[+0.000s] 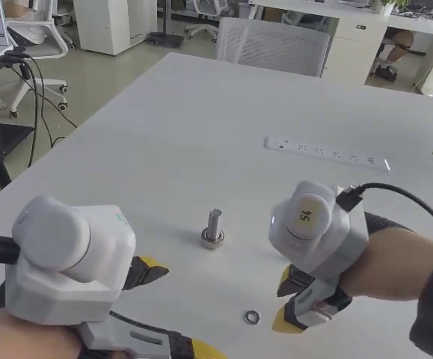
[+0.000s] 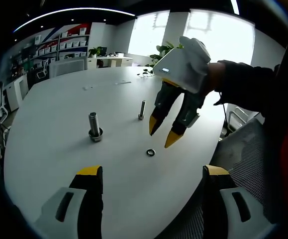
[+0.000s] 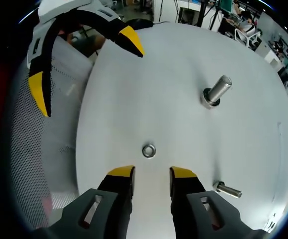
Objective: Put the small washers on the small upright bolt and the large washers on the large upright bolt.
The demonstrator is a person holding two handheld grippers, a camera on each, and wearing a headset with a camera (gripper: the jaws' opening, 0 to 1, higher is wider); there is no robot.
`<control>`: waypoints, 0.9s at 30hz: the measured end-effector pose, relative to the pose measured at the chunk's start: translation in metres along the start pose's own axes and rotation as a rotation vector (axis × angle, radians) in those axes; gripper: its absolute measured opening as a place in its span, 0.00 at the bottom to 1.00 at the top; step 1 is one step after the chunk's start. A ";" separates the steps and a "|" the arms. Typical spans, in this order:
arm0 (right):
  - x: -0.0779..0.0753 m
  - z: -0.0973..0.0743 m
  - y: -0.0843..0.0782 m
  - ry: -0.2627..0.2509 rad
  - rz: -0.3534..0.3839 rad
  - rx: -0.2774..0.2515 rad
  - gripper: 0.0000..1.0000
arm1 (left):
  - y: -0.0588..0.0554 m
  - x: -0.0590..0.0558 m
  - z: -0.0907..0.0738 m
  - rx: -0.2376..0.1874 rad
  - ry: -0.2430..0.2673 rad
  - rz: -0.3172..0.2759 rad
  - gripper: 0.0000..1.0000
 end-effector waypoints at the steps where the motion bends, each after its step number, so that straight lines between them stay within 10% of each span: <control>1: 0.001 0.001 0.003 0.005 -0.011 0.001 0.29 | 0.000 0.000 0.000 0.000 0.001 0.001 0.82; 27: 0.009 0.023 0.013 0.031 -0.089 0.014 0.18 | 0.002 0.001 0.000 -0.016 -0.003 -0.005 0.82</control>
Point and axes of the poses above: the centre of the closed fingertips' face, and the gripper's own axes: z roughly forward along the fingers, x roughly to its left, y roughly out of its top, the point moved 2 cm from there along -z, roughly backward along the fingers, and after that the axes turned 12 degrees about -y, right-handed, at the moved point
